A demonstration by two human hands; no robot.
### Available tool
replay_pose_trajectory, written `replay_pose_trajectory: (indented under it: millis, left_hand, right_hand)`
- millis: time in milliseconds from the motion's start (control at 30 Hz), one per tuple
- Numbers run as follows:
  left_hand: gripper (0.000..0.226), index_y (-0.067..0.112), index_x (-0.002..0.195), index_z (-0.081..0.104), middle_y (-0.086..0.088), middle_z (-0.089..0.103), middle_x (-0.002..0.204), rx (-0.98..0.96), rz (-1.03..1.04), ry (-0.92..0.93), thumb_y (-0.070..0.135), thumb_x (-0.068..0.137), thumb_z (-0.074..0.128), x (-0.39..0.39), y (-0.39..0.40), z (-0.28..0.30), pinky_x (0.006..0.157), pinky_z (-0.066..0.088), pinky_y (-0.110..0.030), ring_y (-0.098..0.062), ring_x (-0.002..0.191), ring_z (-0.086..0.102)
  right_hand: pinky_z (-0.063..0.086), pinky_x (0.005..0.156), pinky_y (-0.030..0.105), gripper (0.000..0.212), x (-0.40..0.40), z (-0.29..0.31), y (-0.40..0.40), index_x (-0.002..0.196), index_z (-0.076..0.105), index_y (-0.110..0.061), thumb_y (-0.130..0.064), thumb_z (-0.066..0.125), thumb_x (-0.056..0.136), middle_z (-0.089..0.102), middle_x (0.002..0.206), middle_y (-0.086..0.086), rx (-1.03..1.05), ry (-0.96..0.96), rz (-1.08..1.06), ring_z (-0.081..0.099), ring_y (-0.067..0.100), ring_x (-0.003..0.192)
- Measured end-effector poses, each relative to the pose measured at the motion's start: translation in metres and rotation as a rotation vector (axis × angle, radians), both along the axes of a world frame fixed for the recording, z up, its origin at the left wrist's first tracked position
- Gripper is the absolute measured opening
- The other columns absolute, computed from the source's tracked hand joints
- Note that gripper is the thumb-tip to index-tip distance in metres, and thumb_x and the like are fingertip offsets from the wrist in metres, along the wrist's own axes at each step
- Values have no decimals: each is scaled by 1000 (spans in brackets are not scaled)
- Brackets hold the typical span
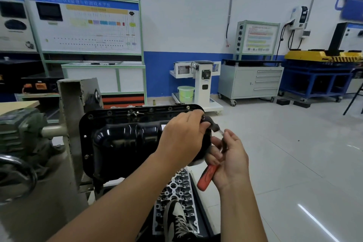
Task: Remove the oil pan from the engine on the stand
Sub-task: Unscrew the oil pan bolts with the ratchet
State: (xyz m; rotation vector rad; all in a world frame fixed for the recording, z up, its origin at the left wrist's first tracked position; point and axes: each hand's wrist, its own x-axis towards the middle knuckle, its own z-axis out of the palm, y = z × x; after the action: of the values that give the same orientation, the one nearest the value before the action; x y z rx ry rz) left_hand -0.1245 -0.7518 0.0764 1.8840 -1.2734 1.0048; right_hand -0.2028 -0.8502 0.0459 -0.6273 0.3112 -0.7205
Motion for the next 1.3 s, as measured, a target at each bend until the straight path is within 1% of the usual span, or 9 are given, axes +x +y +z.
replay_pose_trajectory:
  millis: [133, 233, 300, 467, 600, 767, 1000, 1167, 1300]
  left_hand:
    - [30, 7, 118, 56, -6, 65, 94, -195, -128, 179, 30, 107, 43, 9, 12, 12, 65, 58, -45, -23, 77, 67]
    - [16, 19, 117, 44, 4, 66, 94, -342, -239, 260, 31, 108, 38, 26, 21, 30, 62, 62, -34, -9, 77, 73]
    - [11, 24, 118, 39, 4, 66, 101, -358, -288, 310, 26, 108, 39, 40, 28, 37, 68, 63, -34, -7, 78, 74]
    - [21, 43, 115, 36, 3, 65, 103, -259, -310, 325, 24, 107, 41, 55, 41, 33, 76, 63, -38, -14, 83, 73]
    - [15, 28, 119, 40, 1, 67, 103, -176, -277, 255, 23, 105, 44, 49, 43, 25, 77, 62, -44, -10, 87, 73]
    - [18, 24, 118, 43, -7, 70, 108, -70, -275, 171, 22, 102, 52, 34, 50, 14, 77, 59, -52, -26, 93, 72]
    - [25, 24, 123, 45, -8, 72, 115, 2, -191, 45, 22, 100, 55, 16, 51, 3, 71, 62, -44, -24, 94, 74]
    - [26, 2, 124, 62, -12, 74, 109, -14, -129, -10, 10, 100, 61, 15, 47, -5, 65, 63, -45, -26, 90, 76]
    - [30, -6, 113, 67, -14, 74, 116, -4, -111, -92, 18, 101, 53, 12, 43, -6, 68, 64, -45, -28, 97, 75]
  right_hand:
    - [24, 37, 19, 13, 1, 3, 2, 115, 59, -15, -13, 50, 106, 68, 77, 10, -110, 8, -21, 30, 11, 42]
    - [23, 36, 18, 9, -1, 4, 5, 96, 54, -10, -15, 48, 101, 63, 70, 13, -66, -2, 42, 29, 12, 37]
    - [22, 33, 18, 15, -2, 4, 5, 84, 50, -7, -14, 46, 97, 59, 65, 13, -18, 4, 72, 28, 11, 35]
    - [27, 34, 20, 11, -1, -1, 3, 100, 57, -7, -13, 50, 105, 69, 74, 17, -108, -2, 86, 35, 11, 36]
    - [33, 38, 23, 17, -1, -5, 2, 108, 65, -11, -21, 51, 108, 76, 88, 15, -237, 63, 80, 42, 13, 40]
    - [30, 39, 22, 17, -2, -6, 2, 109, 64, -10, -19, 50, 108, 75, 89, 16, -251, 59, 94, 38, 12, 38]
    - [32, 41, 21, 12, -1, -3, 13, 109, 59, -10, -18, 49, 109, 76, 96, 19, -445, 29, 105, 39, 14, 38]
    - [32, 41, 22, 9, 1, -3, 19, 108, 46, -11, -19, 50, 108, 77, 97, 17, -510, 24, 94, 40, 14, 39]
    - [33, 41, 21, 9, -1, -3, 19, 107, 51, -9, -16, 57, 105, 77, 96, 21, -492, 39, 141, 42, 14, 39]
